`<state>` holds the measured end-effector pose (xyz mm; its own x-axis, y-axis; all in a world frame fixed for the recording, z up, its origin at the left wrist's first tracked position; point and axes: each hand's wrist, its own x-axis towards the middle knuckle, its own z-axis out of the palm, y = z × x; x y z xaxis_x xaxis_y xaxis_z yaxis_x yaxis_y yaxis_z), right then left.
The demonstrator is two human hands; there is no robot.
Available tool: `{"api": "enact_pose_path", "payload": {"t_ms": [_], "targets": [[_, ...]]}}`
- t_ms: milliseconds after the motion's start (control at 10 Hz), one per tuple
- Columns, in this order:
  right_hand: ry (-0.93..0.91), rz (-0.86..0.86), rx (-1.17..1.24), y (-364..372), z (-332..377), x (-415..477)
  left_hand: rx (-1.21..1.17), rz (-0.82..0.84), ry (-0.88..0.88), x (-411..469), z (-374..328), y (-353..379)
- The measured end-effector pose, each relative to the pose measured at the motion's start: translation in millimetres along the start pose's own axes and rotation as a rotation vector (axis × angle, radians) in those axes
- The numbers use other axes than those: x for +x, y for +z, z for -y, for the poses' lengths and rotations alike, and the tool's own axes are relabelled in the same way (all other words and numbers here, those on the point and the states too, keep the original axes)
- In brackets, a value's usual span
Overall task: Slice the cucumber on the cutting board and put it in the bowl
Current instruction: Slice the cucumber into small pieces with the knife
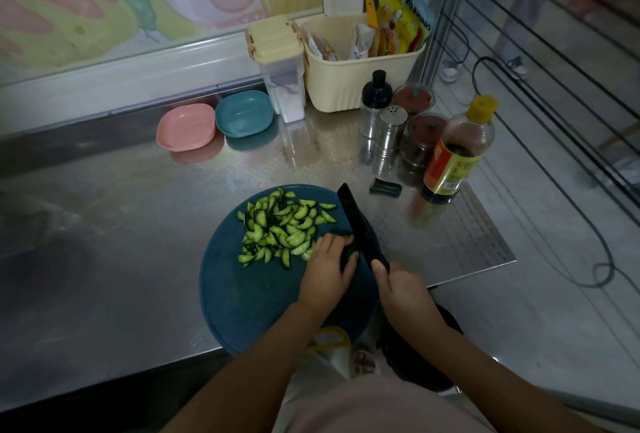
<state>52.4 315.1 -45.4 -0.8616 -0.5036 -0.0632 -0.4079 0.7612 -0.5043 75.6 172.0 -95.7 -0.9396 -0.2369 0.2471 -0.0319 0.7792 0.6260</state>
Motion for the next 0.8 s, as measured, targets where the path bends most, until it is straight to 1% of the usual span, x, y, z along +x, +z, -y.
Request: {"api": "enact_pose_path", "payload": {"t_ms": [100, 200, 300, 400, 500, 600, 700, 800], "targets": [[-0.049, 0.042, 0.082, 7.1, -8.0, -2.5, 0.0, -0.002, 0.001, -0.7, 0.4, 0.8], [0.017, 0.068, 0.122, 0.0, -2.5, -5.3, -0.005, 0.003, -0.006, -0.8, 1.6, 1.5], [-0.048, 0.102, 0.019, -4.4, 0.5, -1.7, -0.003, 0.006, -0.009, -0.3, 1.4, 2.1], [-0.006, 0.035, 0.101, -7.2, 1.3, -1.5, -0.006, 0.002, -0.011, 0.8, 0.4, 1.9], [0.051, -0.055, -0.018, -13.4, 7.8, -0.1, -0.008, -0.008, -0.009, 0.2, 1.2, 1.7], [0.196, 0.121, 0.203, -11.9, 12.6, -2.3, -0.001, -0.006, -0.015, 0.1, 2.8, 2.2], [0.094, 0.009, 0.135, -2.7, 15.8, -7.9, 0.011, 0.0, -0.015, 0.7, 1.7, 3.3], [0.227, 0.132, 0.049, 15.9, 7.7, -3.3, 0.014, 0.004, -0.012, 0.9, 1.0, 3.3]]}}
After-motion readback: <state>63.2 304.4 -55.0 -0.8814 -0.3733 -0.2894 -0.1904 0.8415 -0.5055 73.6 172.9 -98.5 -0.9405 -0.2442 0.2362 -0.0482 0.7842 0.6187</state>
